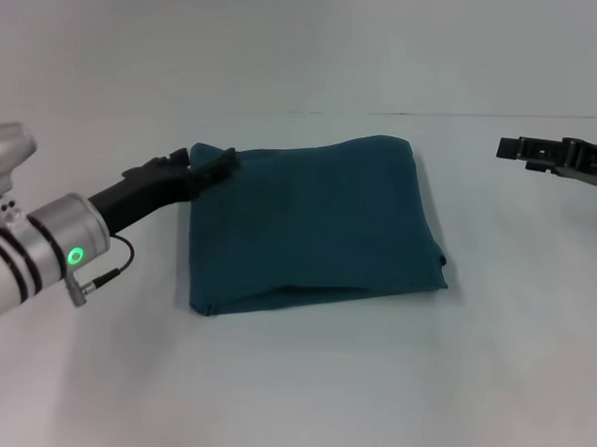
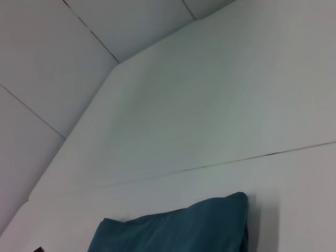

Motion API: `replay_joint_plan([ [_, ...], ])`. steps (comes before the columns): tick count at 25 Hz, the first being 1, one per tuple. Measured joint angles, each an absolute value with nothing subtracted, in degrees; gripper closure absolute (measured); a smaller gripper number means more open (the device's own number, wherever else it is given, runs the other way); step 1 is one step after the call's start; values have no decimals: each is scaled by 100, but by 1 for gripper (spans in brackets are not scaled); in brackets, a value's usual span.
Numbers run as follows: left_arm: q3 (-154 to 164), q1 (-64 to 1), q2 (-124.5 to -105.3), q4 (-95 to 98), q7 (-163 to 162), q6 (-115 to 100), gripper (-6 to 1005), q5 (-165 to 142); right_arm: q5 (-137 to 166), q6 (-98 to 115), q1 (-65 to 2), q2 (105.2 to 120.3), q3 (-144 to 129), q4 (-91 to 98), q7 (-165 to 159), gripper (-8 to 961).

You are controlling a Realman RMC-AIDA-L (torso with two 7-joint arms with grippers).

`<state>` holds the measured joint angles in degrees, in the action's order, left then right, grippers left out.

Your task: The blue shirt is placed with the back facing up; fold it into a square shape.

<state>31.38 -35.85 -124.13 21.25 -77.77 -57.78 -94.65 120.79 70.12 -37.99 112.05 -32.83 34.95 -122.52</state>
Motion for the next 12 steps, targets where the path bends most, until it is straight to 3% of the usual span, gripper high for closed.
replay_joint_plan([
  [12, 3234, -4318, -12446, 1880, -7556, -3739, 91, -9520, 12075, 7061, -3699, 11245, -3287, 3489, -12257, 209],
])
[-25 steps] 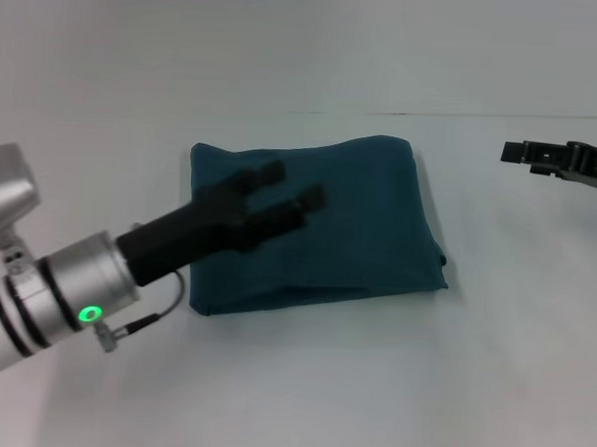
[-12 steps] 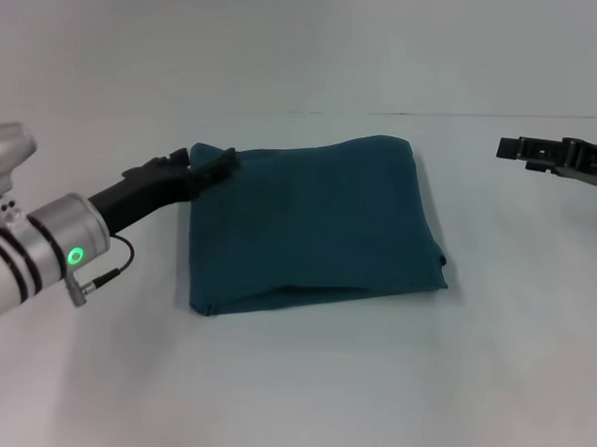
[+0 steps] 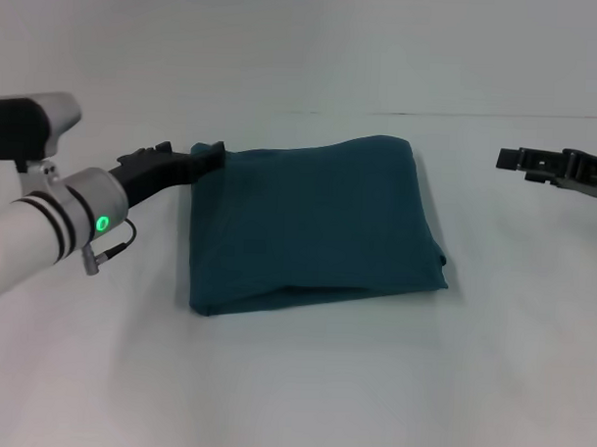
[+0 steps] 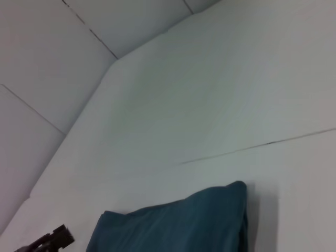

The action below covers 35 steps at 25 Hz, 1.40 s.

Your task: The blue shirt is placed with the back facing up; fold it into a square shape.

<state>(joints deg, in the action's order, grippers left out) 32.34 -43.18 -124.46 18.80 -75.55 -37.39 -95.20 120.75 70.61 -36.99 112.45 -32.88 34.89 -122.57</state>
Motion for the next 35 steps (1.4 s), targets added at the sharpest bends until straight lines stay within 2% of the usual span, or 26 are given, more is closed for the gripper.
replay_joint_plan([
  [29, 3902, -4518, -12455, 1658, -7401, -3305, 97, -9544, 12076, 7093, -3481, 11347, -3303, 3511, -12251, 209],
  [35, 4134, -4554, -12454, 1623, -7361, -3195, 284, -9519, 12076, 7093, -3471, 11354, -3275, 3498, -12205, 209],
])
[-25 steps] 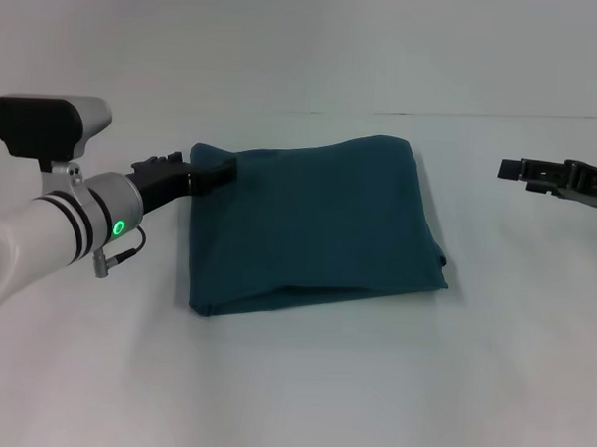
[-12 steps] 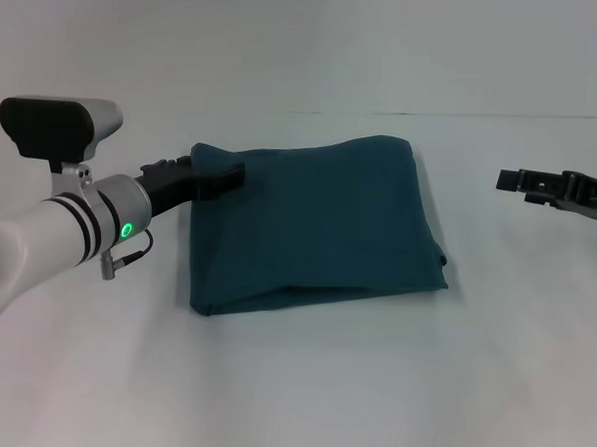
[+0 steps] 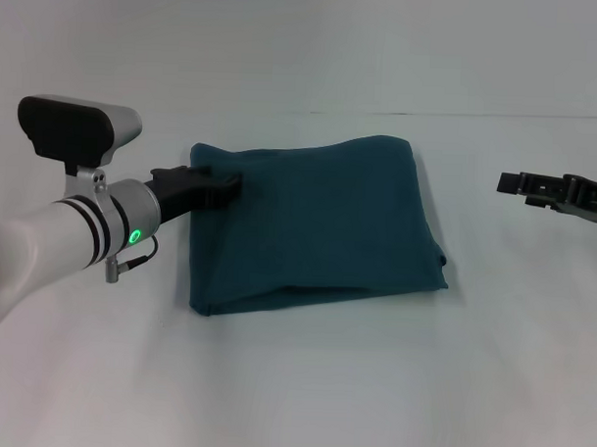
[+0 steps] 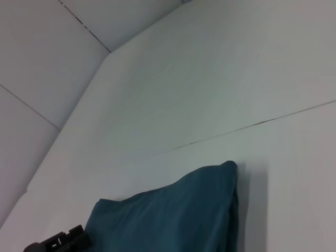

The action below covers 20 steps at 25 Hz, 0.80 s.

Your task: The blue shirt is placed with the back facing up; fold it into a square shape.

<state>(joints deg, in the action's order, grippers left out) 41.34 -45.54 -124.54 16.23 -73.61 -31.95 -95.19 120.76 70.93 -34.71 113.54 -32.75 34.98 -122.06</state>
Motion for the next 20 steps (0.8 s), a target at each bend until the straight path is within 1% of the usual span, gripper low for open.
replay_joint_plan([
  [3, 4136, -4562, -12454, 1619, -7364, -3190, 519, -9521, 12076, 7093, -3471, 11355, -3270, 3496, -12194, 209],
  [8, 4139, -4562, -12454, 1617, -7364, -3190, 740, -9543, 12076, 7093, -3471, 11355, -3269, 3494, -12191, 209],
  [18, 4140, -4562, -12449, 1617, -7356, -3168, 963, -9533, 12076, 7093, -3468, 11356, -3269, 3489, -12175, 210],
  [20, 4140, -4564, -12442, 1633, -7357, -3165, 964, -9519, 12076, 7093, -3465, 11360, -3269, 3489, -12174, 210],
])
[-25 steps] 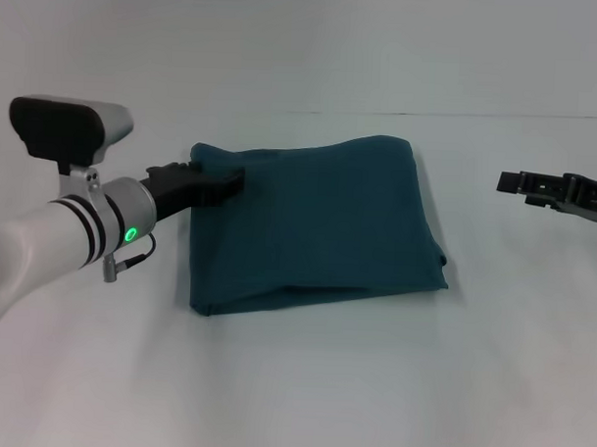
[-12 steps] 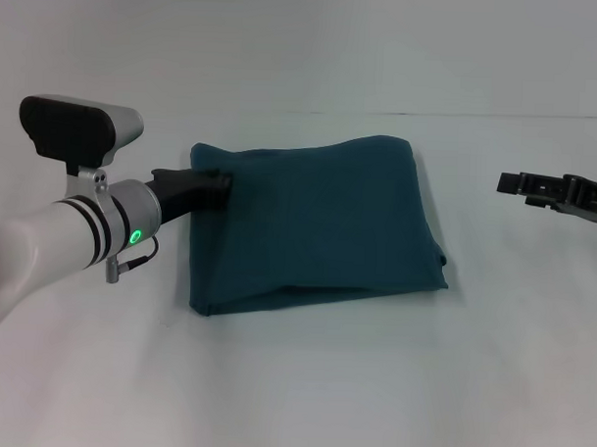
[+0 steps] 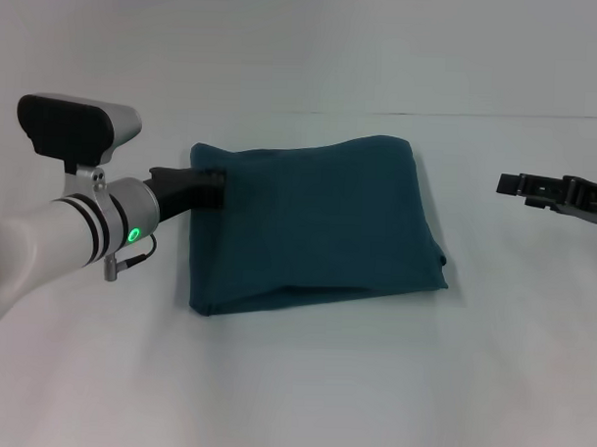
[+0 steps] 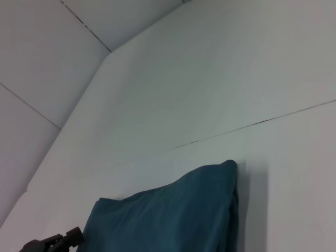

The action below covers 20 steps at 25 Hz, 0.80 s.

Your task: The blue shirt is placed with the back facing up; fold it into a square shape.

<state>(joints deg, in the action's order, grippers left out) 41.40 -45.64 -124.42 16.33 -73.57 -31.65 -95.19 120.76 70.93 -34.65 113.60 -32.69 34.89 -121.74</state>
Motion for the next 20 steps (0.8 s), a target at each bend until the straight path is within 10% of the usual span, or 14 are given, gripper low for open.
replay_joint_plan([
  [10, 4089, -4520, -12424, 1680, -7467, -3154, 949, -9494, 12076, 7041, -3437, 11398, -3282, 3488, -12137, 210],
  [20, 4129, -4548, -12444, 1636, -7559, -2715, 511, -9492, 12076, 7040, -3385, 11435, -3304, 3489, -12093, 210],
])
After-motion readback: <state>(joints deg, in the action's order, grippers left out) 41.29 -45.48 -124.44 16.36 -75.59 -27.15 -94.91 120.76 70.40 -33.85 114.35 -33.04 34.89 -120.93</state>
